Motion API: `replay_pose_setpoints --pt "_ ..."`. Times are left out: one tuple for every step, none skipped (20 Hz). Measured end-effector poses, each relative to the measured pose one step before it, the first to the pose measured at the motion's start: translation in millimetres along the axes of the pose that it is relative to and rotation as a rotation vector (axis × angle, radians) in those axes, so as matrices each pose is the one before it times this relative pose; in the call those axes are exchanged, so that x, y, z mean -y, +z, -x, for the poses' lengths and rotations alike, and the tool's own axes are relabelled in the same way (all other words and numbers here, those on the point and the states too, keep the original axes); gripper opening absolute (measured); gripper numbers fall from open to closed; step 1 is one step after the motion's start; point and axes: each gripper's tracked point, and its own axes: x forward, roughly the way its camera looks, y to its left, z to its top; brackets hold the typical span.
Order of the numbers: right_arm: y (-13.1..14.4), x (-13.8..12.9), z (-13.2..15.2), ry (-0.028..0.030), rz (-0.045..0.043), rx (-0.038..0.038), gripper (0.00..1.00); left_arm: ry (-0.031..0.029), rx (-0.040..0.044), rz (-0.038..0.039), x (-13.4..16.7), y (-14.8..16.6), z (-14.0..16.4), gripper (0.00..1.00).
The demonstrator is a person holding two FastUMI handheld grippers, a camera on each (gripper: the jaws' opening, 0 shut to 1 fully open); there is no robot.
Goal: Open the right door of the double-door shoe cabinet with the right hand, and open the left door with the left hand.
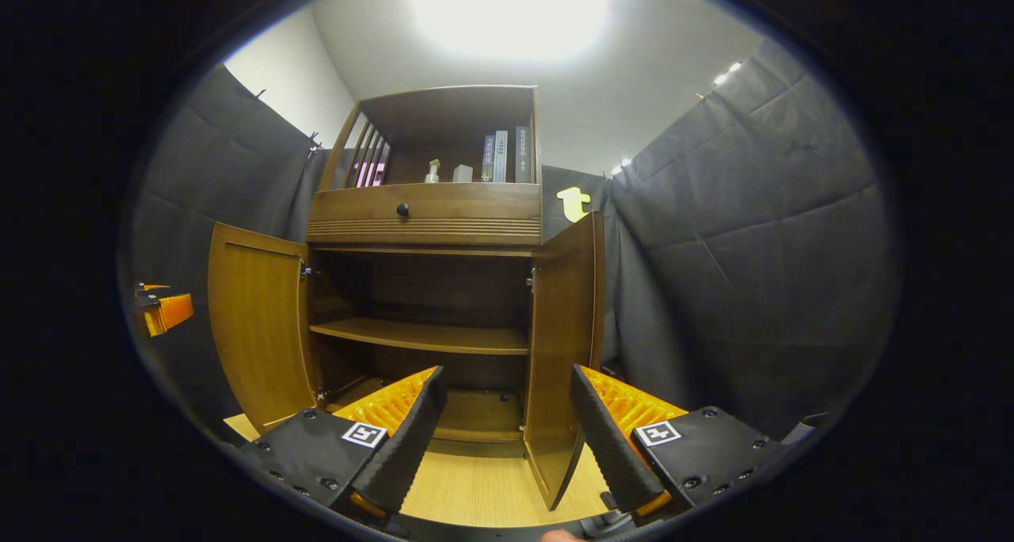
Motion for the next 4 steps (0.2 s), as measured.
replay_pose_setpoints --pt "0.43 0.34 -0.6 -0.00167 -0.00433 -0.00127 0.98 -0.00198 -0.0009 0.00195 0.13 -0.61 0.52 0.82" --pt "-0.55 0.11 0.72 -0.00121 -0.00487 -0.00117 0.98 0.00179 -0.00181 -0.00089 -0.21 -1.51 0.0 0.82" --pt "0.74 -0.23 0.06 -0.00063 -0.00339 -0.00064 0.94 0.00134 -0.001 -0.00277 -1.86 0.8 -0.8 0.82" --pt "0.45 -0.55 1.2 0.00174 -0.00112 0.00167 0.98 0.00021 -0.00086 -0.00302 -0.44 -0.33 -0.53 0.84"
